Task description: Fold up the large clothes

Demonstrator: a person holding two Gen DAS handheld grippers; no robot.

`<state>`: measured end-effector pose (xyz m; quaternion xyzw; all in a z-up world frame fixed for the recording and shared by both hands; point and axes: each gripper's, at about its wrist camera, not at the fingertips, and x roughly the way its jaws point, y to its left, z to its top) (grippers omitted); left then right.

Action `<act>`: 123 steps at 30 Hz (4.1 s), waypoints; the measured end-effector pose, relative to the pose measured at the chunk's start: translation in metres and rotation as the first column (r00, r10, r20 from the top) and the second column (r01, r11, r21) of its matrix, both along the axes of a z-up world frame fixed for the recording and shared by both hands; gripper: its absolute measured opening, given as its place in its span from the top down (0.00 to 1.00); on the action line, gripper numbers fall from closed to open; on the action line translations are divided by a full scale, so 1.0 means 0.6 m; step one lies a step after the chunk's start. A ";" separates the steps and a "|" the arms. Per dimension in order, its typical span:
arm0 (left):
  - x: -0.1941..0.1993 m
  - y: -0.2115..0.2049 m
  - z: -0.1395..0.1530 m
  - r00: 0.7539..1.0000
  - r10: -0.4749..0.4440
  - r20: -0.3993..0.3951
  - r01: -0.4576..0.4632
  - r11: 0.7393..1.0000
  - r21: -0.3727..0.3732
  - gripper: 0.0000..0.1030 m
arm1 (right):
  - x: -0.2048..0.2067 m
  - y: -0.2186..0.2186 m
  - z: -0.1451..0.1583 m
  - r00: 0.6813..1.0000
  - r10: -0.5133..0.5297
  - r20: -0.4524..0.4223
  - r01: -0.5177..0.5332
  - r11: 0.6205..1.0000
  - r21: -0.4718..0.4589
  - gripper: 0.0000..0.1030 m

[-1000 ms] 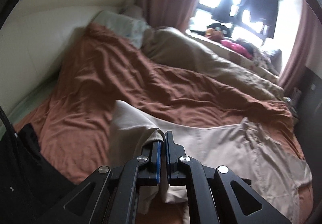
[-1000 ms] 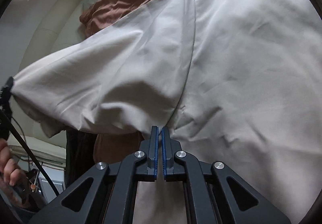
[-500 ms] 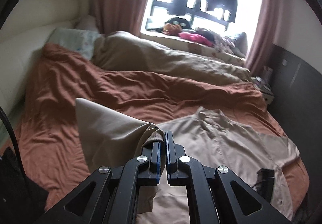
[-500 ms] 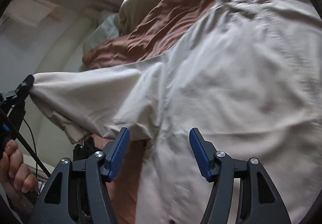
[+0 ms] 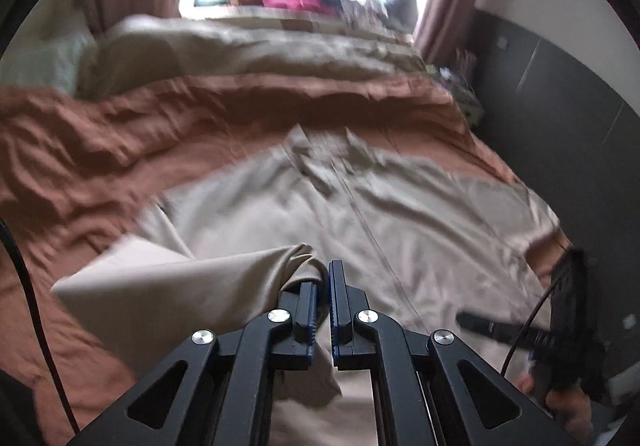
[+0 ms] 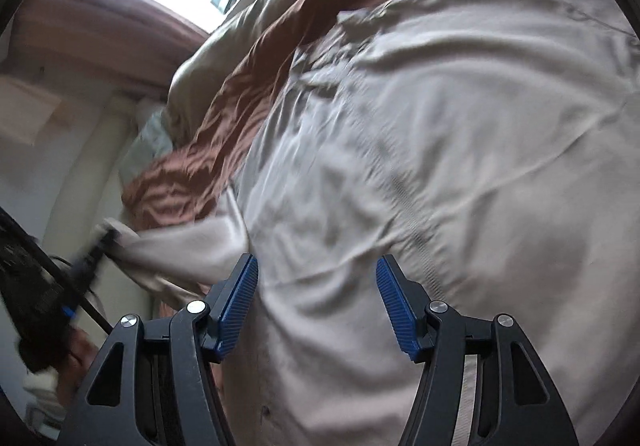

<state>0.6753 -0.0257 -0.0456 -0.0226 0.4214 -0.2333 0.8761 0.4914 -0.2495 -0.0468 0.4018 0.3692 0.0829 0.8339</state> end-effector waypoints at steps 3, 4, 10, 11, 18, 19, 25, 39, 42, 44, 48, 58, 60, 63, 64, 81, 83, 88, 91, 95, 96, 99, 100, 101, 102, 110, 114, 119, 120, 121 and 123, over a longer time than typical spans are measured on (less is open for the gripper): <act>0.005 -0.024 -0.061 0.987 -0.056 -0.152 0.048 0.997 -0.057 0.69 | -0.010 -0.015 -0.002 1.000 -0.027 -0.006 0.027 1.000 -0.006 0.42; 0.000 -0.029 -0.072 0.981 -0.076 -0.179 0.062 0.995 -0.081 0.53 | -0.012 -0.018 -0.003 0.999 -0.036 -0.011 0.036 0.999 -0.009 0.42; -0.061 0.000 -0.069 0.976 -0.107 -0.192 0.086 0.990 -0.113 0.25 | -0.012 0.000 0.000 1.000 -0.026 -0.003 0.026 0.999 -0.022 0.42; -0.069 0.009 -0.062 0.978 -0.094 -0.185 0.074 0.991 -0.111 0.25 | -0.008 0.011 0.003 1.000 -0.013 0.006 0.013 0.999 -0.033 0.42; -0.126 0.134 -0.030 0.990 0.101 -0.099 -0.102 0.995 -0.001 0.25 | 0.032 0.102 0.010 0.987 0.156 0.038 -0.148 0.975 -0.166 0.42; -0.129 0.148 -0.034 0.987 0.124 -0.097 -0.124 0.992 0.009 0.25 | 0.038 0.125 0.010 0.981 0.192 0.031 -0.182 0.962 -0.202 0.42; -0.147 0.234 -0.071 0.961 0.258 -0.102 -0.257 0.966 0.028 0.25 | 0.062 0.224 0.009 0.948 0.318 -0.020 -0.303 0.882 -0.361 0.42; -0.145 0.316 -0.215 0.903 0.357 -0.238 -0.370 0.929 -0.011 0.49 | 0.115 0.417 -0.056 0.892 0.416 -0.177 -0.414 0.593 -0.691 0.25; -0.141 0.317 -0.231 0.899 0.358 -0.253 -0.371 0.928 -0.004 0.55 | 0.142 0.427 -0.081 0.897 0.384 -0.217 -0.419 0.589 -0.691 0.25; -0.137 0.314 -0.238 0.899 0.357 -0.253 -0.368 0.930 0.004 0.55 | 0.150 0.431 -0.085 0.903 0.371 -0.215 -0.405 0.573 -0.712 0.41; -0.122 0.299 -0.245 0.904 0.351 -0.244 -0.354 0.935 0.035 0.55 | 0.148 0.411 -0.067 0.909 0.383 -0.166 -0.391 0.640 -0.662 0.83; -0.068 0.253 -0.270 0.913 0.347 -0.215 -0.326 0.937 0.129 0.55 | 0.098 0.305 0.035 0.928 0.363 0.080 -0.284 0.831 -0.478 0.87; -0.058 0.246 -0.275 0.913 0.351 -0.210 -0.325 0.934 0.147 0.55 | 0.089 0.271 0.051 0.931 0.340 0.130 -0.256 0.866 -0.430 0.87; -0.048 0.240 -0.280 0.914 0.358 -0.193 -0.328 0.929 0.171 0.68 | 0.073 0.205 0.071 0.941 0.279 0.192 -0.202 0.916 -0.346 0.88; -0.044 0.241 -0.282 0.910 0.362 -0.199 -0.331 0.928 0.173 0.75 | 0.067 0.179 0.071 0.944 0.262 0.202 -0.188 0.927 -0.323 0.88; -0.032 0.249 -0.282 0.891 0.403 -0.210 -0.376 0.913 0.160 0.91 | 0.083 -0.065 -0.047 0.998 -0.053 -0.024 0.051 0.996 -0.080 0.83; -0.031 0.250 -0.280 0.892 0.399 -0.212 -0.372 0.915 0.156 0.91 | 0.084 -0.074 -0.062 0.997 -0.059 -0.044 0.057 0.997 -0.048 0.56; -0.033 0.249 -0.275 0.892 0.400 -0.213 -0.374 0.915 0.153 0.91 | 0.085 -0.084 -0.092 0.990 -0.091 -0.105 0.088 0.996 -0.033 0.21; -0.036 0.249 -0.274 0.891 0.401 -0.213 -0.375 0.914 0.151 0.91 | 0.092 -0.087 -0.109 0.981 -0.123 -0.150 0.122 0.992 -0.019 0.21; -0.035 0.247 -0.274 0.892 0.400 -0.212 -0.372 0.915 0.159 0.91 | 0.112 -0.089 -0.120 0.992 -0.072 -0.099 0.081 0.993 0.087 0.44; -0.035 0.246 -0.275 0.892 0.399 -0.211 -0.370 0.914 0.165 0.91 | 0.117 -0.092 -0.124 0.994 -0.067 -0.086 0.074 0.993 0.092 0.50; -0.032 0.244 -0.279 0.892 0.400 -0.212 -0.366 0.913 0.179 0.91 | 0.144 -0.092 -0.138 0.994 -0.063 -0.093 0.070 0.995 0.077 0.88; -0.030 0.244 -0.281 0.891 0.401 -0.213 -0.367 0.912 0.183 0.91 | 0.151 -0.099 -0.143 0.994 -0.073 -0.080 0.081 0.992 0.095 0.93; -0.029 0.244 -0.282 0.890 0.402 -0.214 -0.368 0.912 0.184 0.91 | 0.153 -0.108 -0.139 0.994 -0.094 -0.056 0.100 0.990 0.104 0.94; -0.028 0.243 -0.284 0.890 0.402 -0.216 -0.367 0.912 0.184 0.91 | 0.146 -0.116 -0.138 0.993 -0.110 -0.044 0.114 0.988 0.100 0.95; -0.023 0.242 -0.296 0.867 0.443 -0.227 -0.396 0.891 0.223 0.90 | 0.182 -0.132 -0.198 0.973 -0.147 -0.178 0.175 0.973 0.148 0.95; -0.030 0.231 -0.282 0.868 0.438 -0.232 -0.380 0.888 0.259 0.87 | 0.172 -0.144 -0.149 0.970 -0.198 -0.142 0.208 0.977 0.053 0.59; -0.058 0.210 -0.238 0.888 0.417 -0.192 -0.371 0.898 0.235 0.58 | 0.143 -0.189 -0.097 0.974 -0.222 -0.041 0.224 0.974 0.026 0.36; -0.063 0.205 -0.229 0.893 0.414 -0.178 -0.372 0.900 0.227 0.55 | 0.133 -0.205 -0.092 0.973 -0.231 -0.027 0.232 0.973 0.024 0.37; -0.068 0.198 -0.218 0.898 0.409 -0.160 -0.372 0.902 0.219 0.51 | 0.126 -0.225 -0.087 0.970 -0.244 -0.015 0.244 0.969 0.024 0.37; -0.072 0.180 -0.201 0.908 0.396 -0.139 -0.363 0.908 0.210 0.51 | 0.103 -0.251 -0.085 0.964 -0.265 -0.001 0.265 0.964 0.019 0.37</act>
